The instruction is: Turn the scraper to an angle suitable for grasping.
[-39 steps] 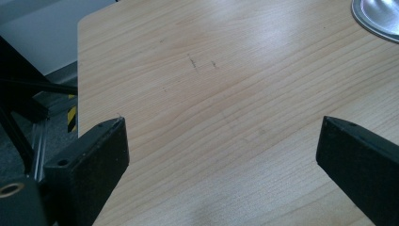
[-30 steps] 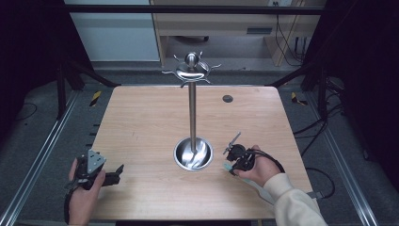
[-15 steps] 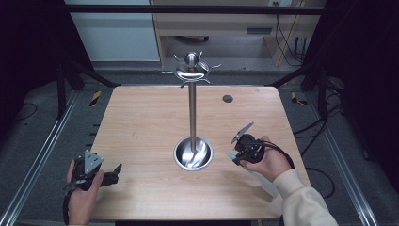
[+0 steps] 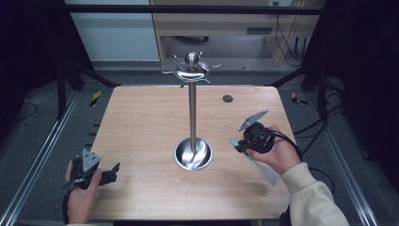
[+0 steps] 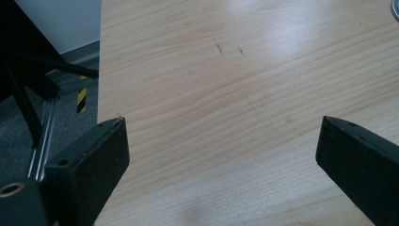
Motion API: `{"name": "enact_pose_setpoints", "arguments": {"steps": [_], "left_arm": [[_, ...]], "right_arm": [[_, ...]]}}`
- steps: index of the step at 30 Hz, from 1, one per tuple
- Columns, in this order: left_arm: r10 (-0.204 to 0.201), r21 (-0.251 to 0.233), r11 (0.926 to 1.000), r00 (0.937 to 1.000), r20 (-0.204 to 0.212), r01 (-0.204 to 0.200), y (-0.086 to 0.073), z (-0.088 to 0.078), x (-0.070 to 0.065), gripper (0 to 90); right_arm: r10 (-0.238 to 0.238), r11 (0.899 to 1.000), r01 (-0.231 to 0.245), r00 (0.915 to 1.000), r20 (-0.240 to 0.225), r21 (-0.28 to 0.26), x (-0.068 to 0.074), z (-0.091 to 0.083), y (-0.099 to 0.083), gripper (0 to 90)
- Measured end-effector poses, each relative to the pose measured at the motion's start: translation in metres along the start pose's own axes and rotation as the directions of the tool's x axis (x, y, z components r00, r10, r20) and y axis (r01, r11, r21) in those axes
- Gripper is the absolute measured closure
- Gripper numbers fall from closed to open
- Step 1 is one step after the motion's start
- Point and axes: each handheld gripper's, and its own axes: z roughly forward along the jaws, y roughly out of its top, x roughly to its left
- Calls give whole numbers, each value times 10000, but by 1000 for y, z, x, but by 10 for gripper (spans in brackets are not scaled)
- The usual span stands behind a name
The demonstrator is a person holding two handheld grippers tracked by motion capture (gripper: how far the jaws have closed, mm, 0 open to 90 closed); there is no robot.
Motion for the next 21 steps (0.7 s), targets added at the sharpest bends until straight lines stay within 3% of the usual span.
{"name": "enact_pose_setpoints", "arguments": {"steps": [4, 5, 8, 16, 21], "left_arm": [[6, -152, 9999, 9999, 114, -5, 1, -3, -1, 29], [8, -234, 9997, 9999, 125, -5, 2, -4, -1, 29], [96, -347, 9994, 9998, 154, -90, 3, -7, -3, 29], [199, -457, 9988, 9997, 155, -192, 5, -11, -6, 29], [302, -282, 9992, 9994, 192, -297, 5, -6, -8, 29]], "right_arm": [[156, 9994, -151, 9997, 161, -323, -2, -8, 0, 744], [372, 9969, -351, 9989, 282, -709, -3, -14, -1, 744], [532, 9923, -480, 9977, 428, -1143, -3, -20, -3, 744], [584, 9858, -456, 9954, 754, -1616, 5, -37, -6, 744], [606, 9798, -461, 9958, 693, -1946, 3, -45, -5, 744]]}}
